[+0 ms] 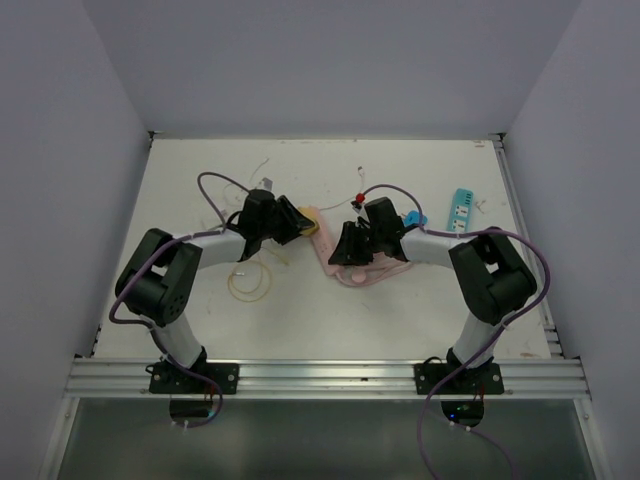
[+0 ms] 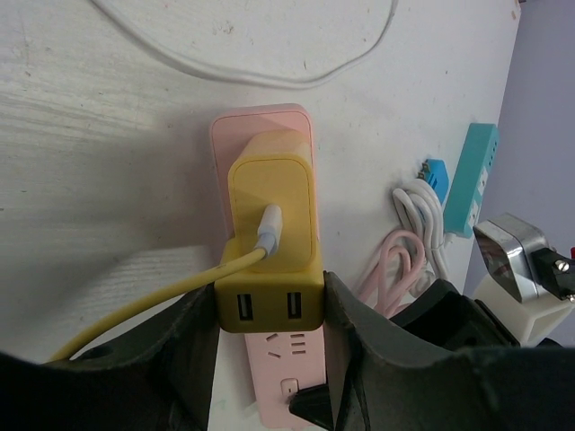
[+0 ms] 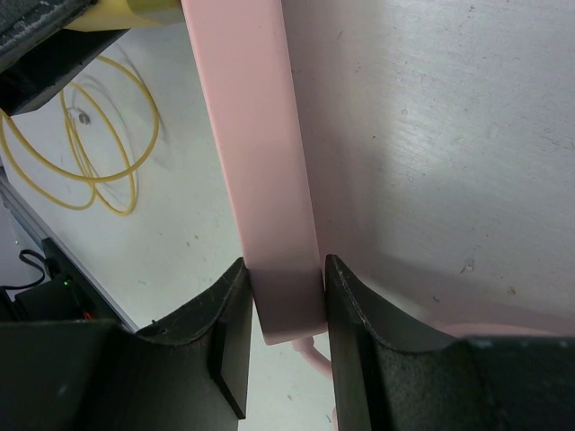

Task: Pull the plug off the socket

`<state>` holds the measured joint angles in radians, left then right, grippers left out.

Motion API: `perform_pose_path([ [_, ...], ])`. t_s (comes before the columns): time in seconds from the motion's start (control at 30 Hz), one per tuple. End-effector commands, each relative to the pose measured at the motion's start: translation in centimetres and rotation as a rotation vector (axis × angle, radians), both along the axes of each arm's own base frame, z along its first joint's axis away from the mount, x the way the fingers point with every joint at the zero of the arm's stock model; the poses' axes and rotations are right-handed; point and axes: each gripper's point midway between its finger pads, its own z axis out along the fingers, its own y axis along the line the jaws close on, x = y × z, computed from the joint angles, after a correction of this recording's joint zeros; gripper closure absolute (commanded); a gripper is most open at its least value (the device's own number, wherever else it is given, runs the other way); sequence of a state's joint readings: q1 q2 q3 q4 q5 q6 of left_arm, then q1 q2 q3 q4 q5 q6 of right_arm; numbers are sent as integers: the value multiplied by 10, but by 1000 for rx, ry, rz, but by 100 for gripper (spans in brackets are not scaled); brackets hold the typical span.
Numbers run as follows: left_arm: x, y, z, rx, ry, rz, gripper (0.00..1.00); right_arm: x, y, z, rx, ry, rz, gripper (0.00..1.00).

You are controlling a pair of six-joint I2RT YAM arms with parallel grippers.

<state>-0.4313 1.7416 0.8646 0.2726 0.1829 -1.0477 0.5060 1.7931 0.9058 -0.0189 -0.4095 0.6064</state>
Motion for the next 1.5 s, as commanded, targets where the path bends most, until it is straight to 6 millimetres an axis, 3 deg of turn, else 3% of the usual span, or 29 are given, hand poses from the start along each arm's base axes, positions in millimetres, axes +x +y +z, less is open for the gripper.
perform_pose_path([
  [0.0, 29, 13, 73, -90, -204, 61, 100, -90, -131, -97, -608, 364, -170, 100],
  [0.23, 19, -14, 59, -96, -181, -50, 100, -73, -98, -76, -426, 281, -84, 97],
  [0.3, 10, -25, 50, -88, -167, -85, 100, -70, -88, -68, -372, 263, -68, 81],
  [0.4, 1, -32, 41, -70, -145, -113, 100, -66, -79, -60, -321, 235, -60, 68],
  [0.43, -5, -37, 39, -65, -141, -128, 100, -65, -77, -58, -309, 232, -60, 59],
  [0.7, -26, -43, 20, -33, -98, -150, 100, -50, -59, -32, -215, 180, -55, 21],
  [0.9, -32, -49, 19, -29, -94, -169, 100, -18, -44, 1, -165, 83, -75, 21],
  [1.07, -34, -53, 20, -31, -96, -178, 100, -5, -35, -2, -146, 77, -76, 33],
  [1.47, -39, -58, 13, -40, -74, -192, 100, 7, -4, -9, -45, 81, -37, 43],
])
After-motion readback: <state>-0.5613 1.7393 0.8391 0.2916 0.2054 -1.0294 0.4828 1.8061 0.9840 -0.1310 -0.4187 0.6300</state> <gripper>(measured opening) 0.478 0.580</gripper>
